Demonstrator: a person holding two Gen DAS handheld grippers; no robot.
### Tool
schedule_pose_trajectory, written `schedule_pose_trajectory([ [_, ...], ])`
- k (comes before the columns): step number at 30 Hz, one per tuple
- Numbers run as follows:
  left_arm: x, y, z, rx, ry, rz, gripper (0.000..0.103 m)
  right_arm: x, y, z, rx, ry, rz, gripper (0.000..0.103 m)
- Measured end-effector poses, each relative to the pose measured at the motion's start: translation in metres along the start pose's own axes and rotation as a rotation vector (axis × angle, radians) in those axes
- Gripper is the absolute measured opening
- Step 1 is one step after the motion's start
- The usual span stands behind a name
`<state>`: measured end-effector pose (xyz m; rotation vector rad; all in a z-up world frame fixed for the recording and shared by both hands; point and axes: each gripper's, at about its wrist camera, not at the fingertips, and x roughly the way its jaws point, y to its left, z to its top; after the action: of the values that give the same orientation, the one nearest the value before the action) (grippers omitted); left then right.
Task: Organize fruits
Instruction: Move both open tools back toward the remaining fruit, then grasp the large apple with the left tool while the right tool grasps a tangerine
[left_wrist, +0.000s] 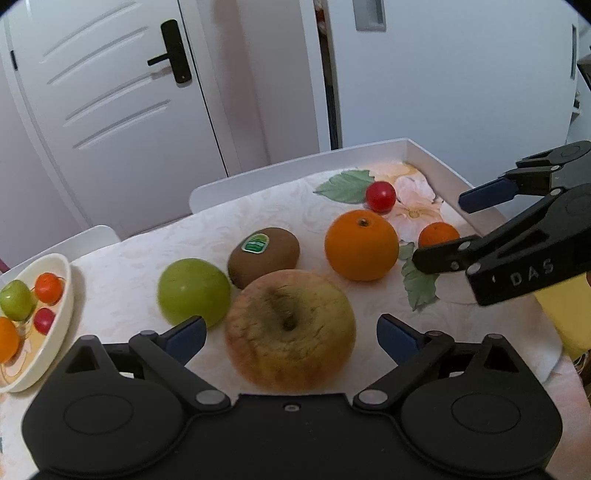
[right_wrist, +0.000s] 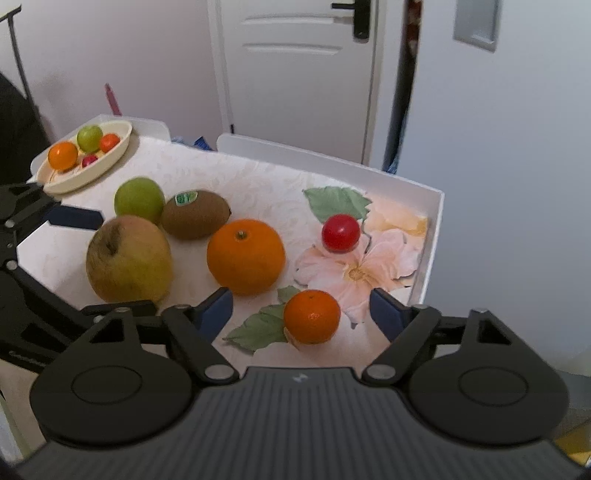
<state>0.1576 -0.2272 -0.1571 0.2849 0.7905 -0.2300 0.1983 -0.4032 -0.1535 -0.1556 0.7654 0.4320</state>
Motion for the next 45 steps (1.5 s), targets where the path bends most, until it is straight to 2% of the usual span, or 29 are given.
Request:
schedule_pose_trajectory([
  [3, 0.009, -0.003, 0.002, -0.003, 0.016, 0.001, 0.093, 0.009, 0.000, -0.002, -0.017, 0.019, 0.010, 0.087],
  [8, 0.019, -0.004, 0.003, -0.009, 0.037, 0.014, 0.088, 0.015, -0.002, -0.004, -0.011, 0.031, 0.015, 0.084],
  [11, 0.021, -0.005, 0.002, 0.001, 0.031, 0.047, 0.080, 0.017, -0.002, -0.004, -0.015, 0.037, 0.019, 0.081],
  [18, 0.019, -0.005, 0.001, 0.011, 0.029, 0.041, 0.079, 0.022, -0.002, -0.006, -0.027, 0.050, 0.020, 0.078],
  [22, 0.018, -0.002, 0.000, -0.016, 0.029, 0.032, 0.079, 0.024, -0.002, -0.006, -0.029, 0.054, 0.021, 0.072],
  [26, 0.015, 0.000, -0.003, -0.023, 0.030, 0.038, 0.079, 0.024, -0.001, -0.005, -0.035, 0.051, 0.013, 0.064],
  [29, 0.012, 0.002, -0.005, -0.030, 0.028, 0.044, 0.079, 0.022, -0.002, -0.005, -0.041, 0.045, -0.007, 0.052],
  [34, 0.002, 0.005, -0.008, -0.034, 0.015, 0.050, 0.079, 0.016, -0.005, -0.005, -0.012, 0.042, 0.001, 0.052],
  [45, -0.036, 0.019, -0.008, -0.080, -0.034, 0.065, 0.079, -0.019, 0.014, 0.006, -0.006, -0.017, 0.007, 0.051],
])
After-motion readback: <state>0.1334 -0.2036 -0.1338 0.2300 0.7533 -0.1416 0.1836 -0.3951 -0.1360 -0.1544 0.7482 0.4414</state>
